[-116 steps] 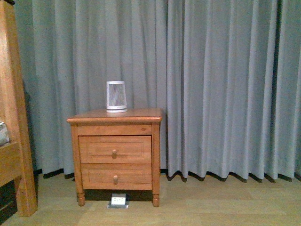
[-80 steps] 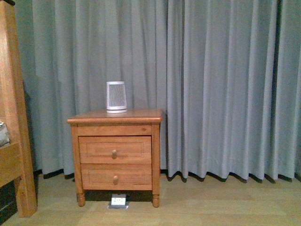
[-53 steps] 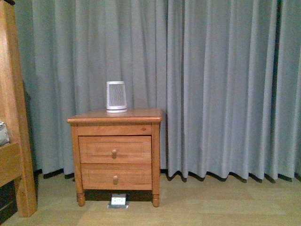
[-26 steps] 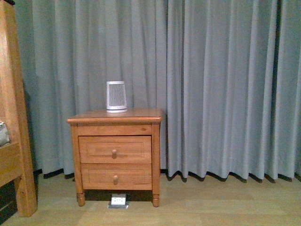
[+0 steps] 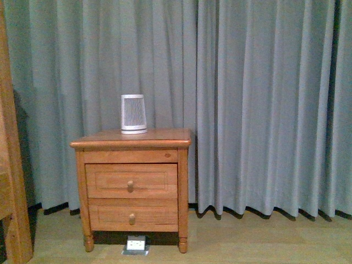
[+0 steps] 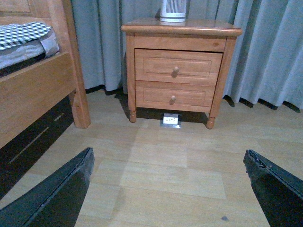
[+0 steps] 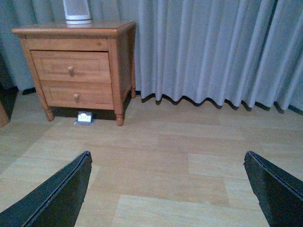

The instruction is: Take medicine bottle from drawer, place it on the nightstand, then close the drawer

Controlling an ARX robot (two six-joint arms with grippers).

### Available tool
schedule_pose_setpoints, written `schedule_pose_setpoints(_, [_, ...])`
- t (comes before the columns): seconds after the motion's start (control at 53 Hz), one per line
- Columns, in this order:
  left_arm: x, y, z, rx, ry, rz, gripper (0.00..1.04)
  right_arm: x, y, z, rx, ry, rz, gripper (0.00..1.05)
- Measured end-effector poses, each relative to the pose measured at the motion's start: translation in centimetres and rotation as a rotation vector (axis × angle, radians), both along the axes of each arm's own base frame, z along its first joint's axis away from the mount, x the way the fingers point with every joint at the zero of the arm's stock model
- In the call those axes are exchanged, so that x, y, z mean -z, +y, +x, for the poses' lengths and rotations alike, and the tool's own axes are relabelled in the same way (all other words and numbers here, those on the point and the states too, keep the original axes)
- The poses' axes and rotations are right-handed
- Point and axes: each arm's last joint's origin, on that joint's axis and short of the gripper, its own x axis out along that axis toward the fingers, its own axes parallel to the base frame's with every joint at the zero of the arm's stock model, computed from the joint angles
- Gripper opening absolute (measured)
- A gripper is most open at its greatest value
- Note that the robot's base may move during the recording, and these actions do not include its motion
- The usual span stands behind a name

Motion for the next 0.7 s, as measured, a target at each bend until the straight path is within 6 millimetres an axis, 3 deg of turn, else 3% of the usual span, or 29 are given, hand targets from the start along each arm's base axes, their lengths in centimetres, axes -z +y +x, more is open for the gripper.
schedule_pose_setpoints(0.698, [0.0,0.0,0.0,-0.001,0.0,0.0,0.98,0.0,0.0,0.0,-0.001,0.0,0.0,0.98])
